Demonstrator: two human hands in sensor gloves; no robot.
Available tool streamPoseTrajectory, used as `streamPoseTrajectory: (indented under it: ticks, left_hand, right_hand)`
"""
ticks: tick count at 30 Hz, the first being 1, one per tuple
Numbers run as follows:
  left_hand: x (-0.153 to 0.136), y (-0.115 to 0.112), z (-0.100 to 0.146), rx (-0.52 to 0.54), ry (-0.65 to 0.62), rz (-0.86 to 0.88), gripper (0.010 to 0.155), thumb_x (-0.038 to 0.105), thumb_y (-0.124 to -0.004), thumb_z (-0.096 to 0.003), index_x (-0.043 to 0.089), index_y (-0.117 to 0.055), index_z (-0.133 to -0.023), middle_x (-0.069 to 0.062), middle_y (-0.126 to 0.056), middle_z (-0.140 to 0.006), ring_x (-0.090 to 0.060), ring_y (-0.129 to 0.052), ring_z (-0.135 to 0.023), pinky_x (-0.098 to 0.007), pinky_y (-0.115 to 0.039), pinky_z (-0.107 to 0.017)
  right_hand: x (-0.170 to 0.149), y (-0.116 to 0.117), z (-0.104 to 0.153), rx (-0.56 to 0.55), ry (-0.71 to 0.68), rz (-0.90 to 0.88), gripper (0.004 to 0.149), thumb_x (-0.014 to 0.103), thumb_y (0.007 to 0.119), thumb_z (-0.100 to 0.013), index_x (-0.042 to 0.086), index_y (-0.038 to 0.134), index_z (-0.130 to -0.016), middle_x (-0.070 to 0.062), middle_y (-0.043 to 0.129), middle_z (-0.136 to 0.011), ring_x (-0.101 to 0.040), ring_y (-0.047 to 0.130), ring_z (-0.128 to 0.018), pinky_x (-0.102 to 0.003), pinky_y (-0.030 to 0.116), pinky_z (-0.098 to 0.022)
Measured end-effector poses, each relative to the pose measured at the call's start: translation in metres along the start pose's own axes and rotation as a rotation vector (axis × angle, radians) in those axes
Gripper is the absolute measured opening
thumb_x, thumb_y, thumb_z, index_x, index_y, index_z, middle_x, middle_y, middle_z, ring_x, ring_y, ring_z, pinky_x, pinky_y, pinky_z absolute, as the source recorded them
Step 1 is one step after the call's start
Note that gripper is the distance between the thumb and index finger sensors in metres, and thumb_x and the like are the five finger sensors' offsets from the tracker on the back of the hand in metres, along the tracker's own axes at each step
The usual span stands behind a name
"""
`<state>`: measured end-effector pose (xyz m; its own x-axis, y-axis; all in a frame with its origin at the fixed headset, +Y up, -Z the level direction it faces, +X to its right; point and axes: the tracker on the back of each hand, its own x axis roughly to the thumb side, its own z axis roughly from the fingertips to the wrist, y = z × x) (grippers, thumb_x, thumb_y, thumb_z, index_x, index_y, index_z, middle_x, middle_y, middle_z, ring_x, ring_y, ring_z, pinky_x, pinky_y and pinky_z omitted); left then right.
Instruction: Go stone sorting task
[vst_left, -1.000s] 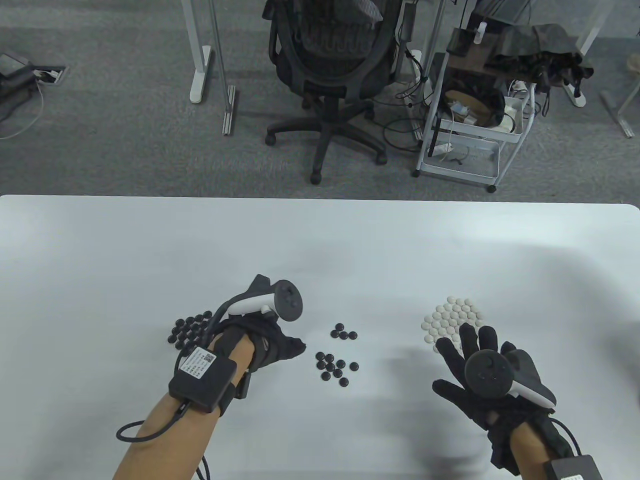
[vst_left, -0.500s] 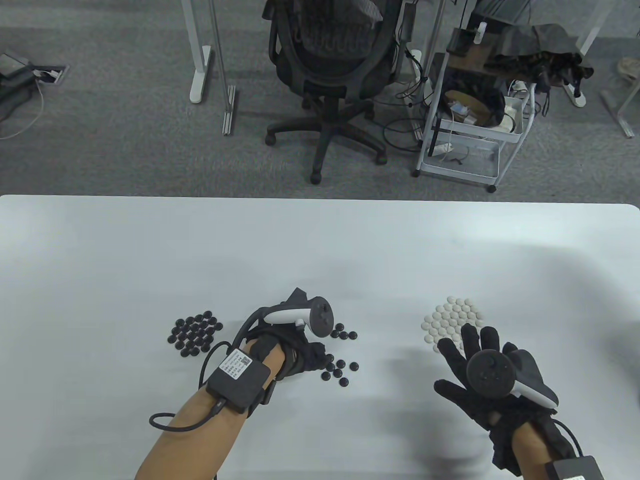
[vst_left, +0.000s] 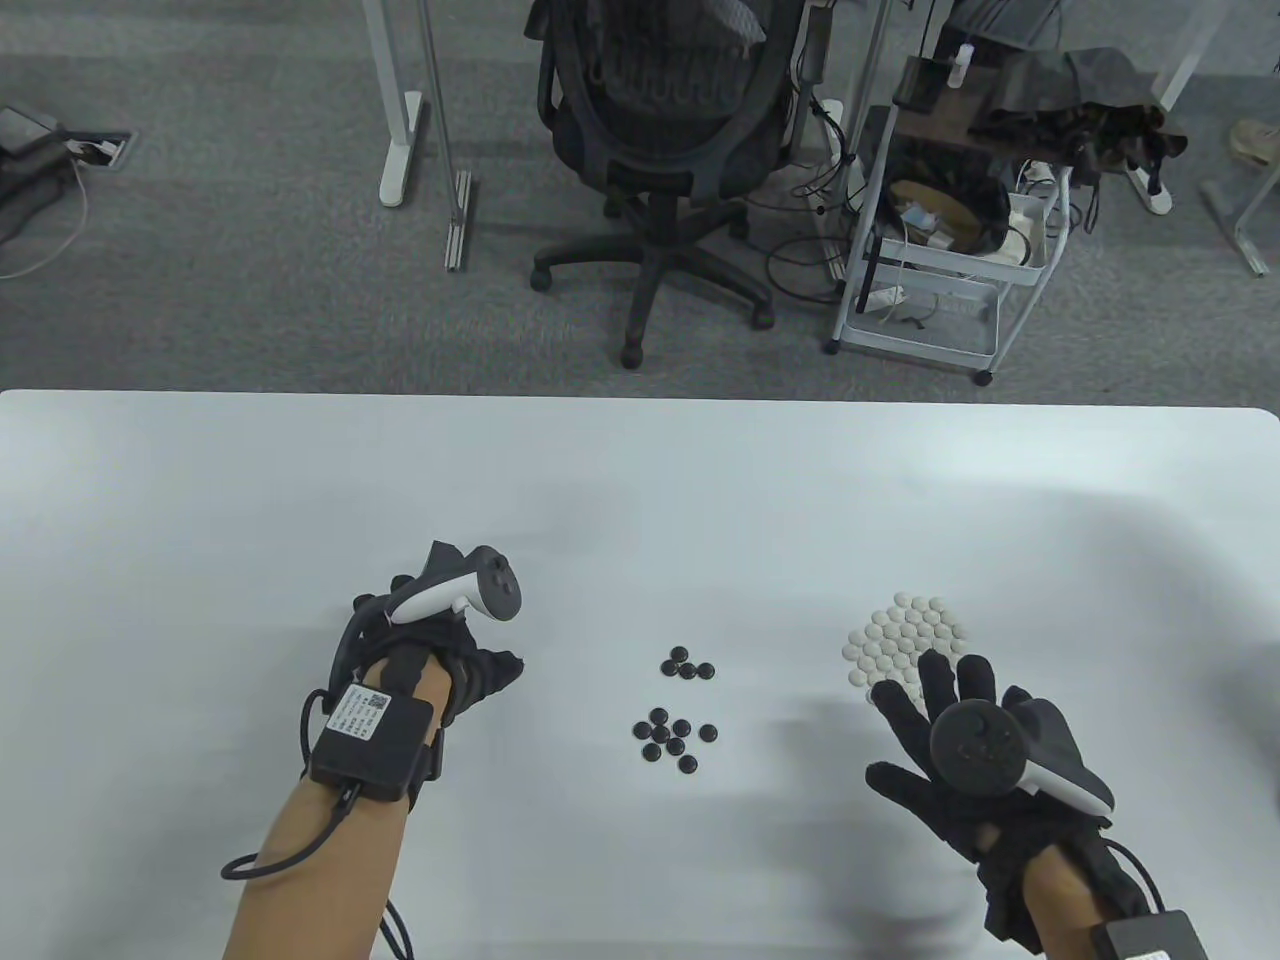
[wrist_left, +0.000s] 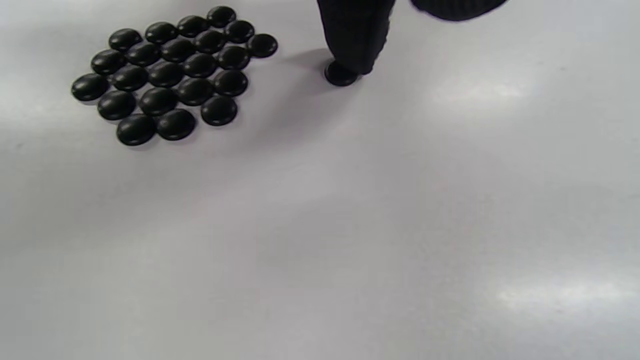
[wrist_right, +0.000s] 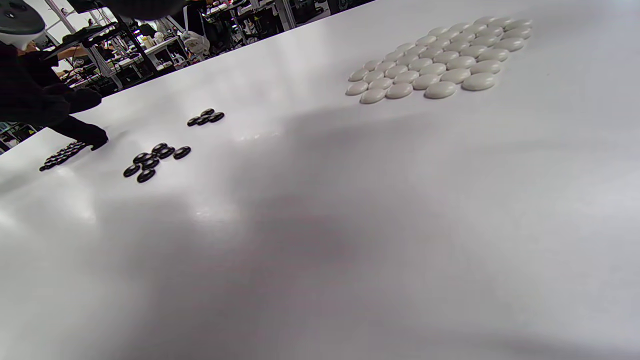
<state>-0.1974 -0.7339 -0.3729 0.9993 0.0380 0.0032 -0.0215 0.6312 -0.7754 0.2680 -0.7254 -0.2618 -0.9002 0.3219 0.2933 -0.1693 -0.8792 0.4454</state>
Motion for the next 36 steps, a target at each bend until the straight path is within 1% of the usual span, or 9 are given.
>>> streamPoseTrajectory:
  ticks: [3, 6, 14, 17, 19, 24, 30, 32, 36]
  left_hand:
    - [-0.007, 0.000, 0.000, 0.010, 0.032, 0.007, 0.068, 0.050, -0.044, -0.0538, 0.026, -0.062, -0.115, -0.025, 0.013, -0.112, -0.057, 0.018, -0.089, -0.081, 0.004, -0.053]
    - [-0.010, 0.000, 0.002, 0.029, 0.091, -0.044, 0.068, 0.049, -0.044, -0.0538, 0.026, -0.063, -0.115, -0.024, 0.013, -0.112, -0.056, 0.019, -0.090, -0.081, 0.005, -0.053]
    - [-0.015, -0.001, 0.006, 0.035, 0.137, -0.068, 0.068, 0.049, -0.044, -0.0541, 0.025, -0.061, -0.116, -0.024, 0.014, -0.112, -0.056, 0.019, -0.090, -0.081, 0.005, -0.054]
    - [-0.012, 0.003, 0.010, 0.053, 0.123, -0.064, 0.068, 0.049, -0.045, -0.0543, 0.024, -0.061, -0.116, -0.024, 0.014, -0.112, -0.056, 0.019, -0.091, -0.081, 0.005, -0.054]
    - [-0.006, 0.008, 0.014, 0.070, 0.080, -0.031, 0.069, 0.050, -0.045, -0.0544, 0.024, -0.059, -0.116, -0.025, 0.013, -0.113, -0.056, 0.019, -0.091, -0.081, 0.005, -0.054]
    - [0.026, 0.019, 0.020, 0.054, -0.174, 0.073, 0.068, 0.050, -0.045, -0.0552, 0.023, -0.060, -0.116, -0.028, 0.009, -0.115, -0.058, 0.016, -0.091, -0.082, 0.001, -0.056]
    - [0.076, 0.025, 0.014, 0.050, -0.288, 0.029, 0.068, 0.050, -0.044, -0.0554, 0.024, -0.060, -0.116, -0.031, 0.005, -0.116, -0.059, 0.013, -0.093, -0.083, 0.000, -0.055]
    - [0.096, 0.024, 0.008, 0.034, -0.334, 0.028, 0.067, 0.050, -0.044, -0.0555, 0.024, -0.059, -0.116, -0.031, 0.006, -0.116, -0.060, 0.013, -0.093, -0.083, 0.000, -0.055]
    - [0.132, 0.019, -0.004, 0.012, -0.365, -0.031, 0.067, 0.050, -0.043, -0.0555, 0.026, -0.055, -0.117, -0.031, 0.007, -0.115, -0.059, 0.013, -0.092, -0.083, 0.000, -0.056]
  right_hand:
    - [0.000, 0.000, 0.000, 0.000, -0.001, 0.000, 0.079, 0.054, 0.050, -0.055, 0.012, 0.020, -0.115, -0.032, -0.007, -0.106, -0.058, -0.014, -0.085, -0.079, 0.000, -0.048]
    - [0.001, 0.000, 0.000, 0.001, 0.003, 0.000, 0.079, 0.054, 0.050, -0.055, 0.012, 0.020, -0.115, -0.032, -0.007, -0.106, -0.058, -0.014, -0.085, -0.079, 0.000, -0.048]
    - [0.002, 0.001, -0.001, 0.017, 0.003, 0.000, 0.079, 0.054, 0.050, -0.055, 0.011, 0.020, -0.115, -0.032, -0.007, -0.106, -0.058, -0.014, -0.085, -0.079, 0.000, -0.048]
    - [0.002, 0.000, 0.000, 0.011, 0.001, 0.001, 0.079, 0.054, 0.050, -0.055, 0.011, 0.020, -0.115, -0.032, -0.007, -0.106, -0.058, -0.014, -0.085, -0.079, 0.000, -0.048]
    - [0.002, -0.001, 0.000, 0.005, 0.001, -0.002, 0.079, 0.054, 0.050, -0.055, 0.012, 0.020, -0.115, -0.032, -0.007, -0.106, -0.058, -0.014, -0.085, -0.079, 0.000, -0.048]
    - [0.002, -0.001, 0.001, 0.005, 0.005, -0.004, 0.079, 0.054, 0.050, -0.055, 0.012, 0.020, -0.115, -0.032, -0.007, -0.106, -0.058, -0.014, -0.085, -0.079, 0.000, -0.048]
    - [0.002, -0.001, 0.001, 0.003, 0.005, -0.003, 0.079, 0.054, 0.050, -0.055, 0.011, 0.020, -0.115, -0.032, -0.007, -0.106, -0.058, -0.014, -0.085, -0.079, 0.000, -0.048]
    - [0.002, -0.001, 0.001, 0.003, 0.006, -0.002, 0.079, 0.054, 0.050, -0.055, 0.012, 0.020, -0.115, -0.032, -0.007, -0.106, -0.058, -0.014, -0.085, -0.079, 0.000, -0.048]
    - [0.002, -0.001, 0.001, 0.004, 0.008, -0.002, 0.079, 0.054, 0.050, -0.055, 0.012, 0.020, -0.115, -0.032, -0.007, -0.106, -0.058, -0.014, -0.085, -0.079, 0.000, -0.048]
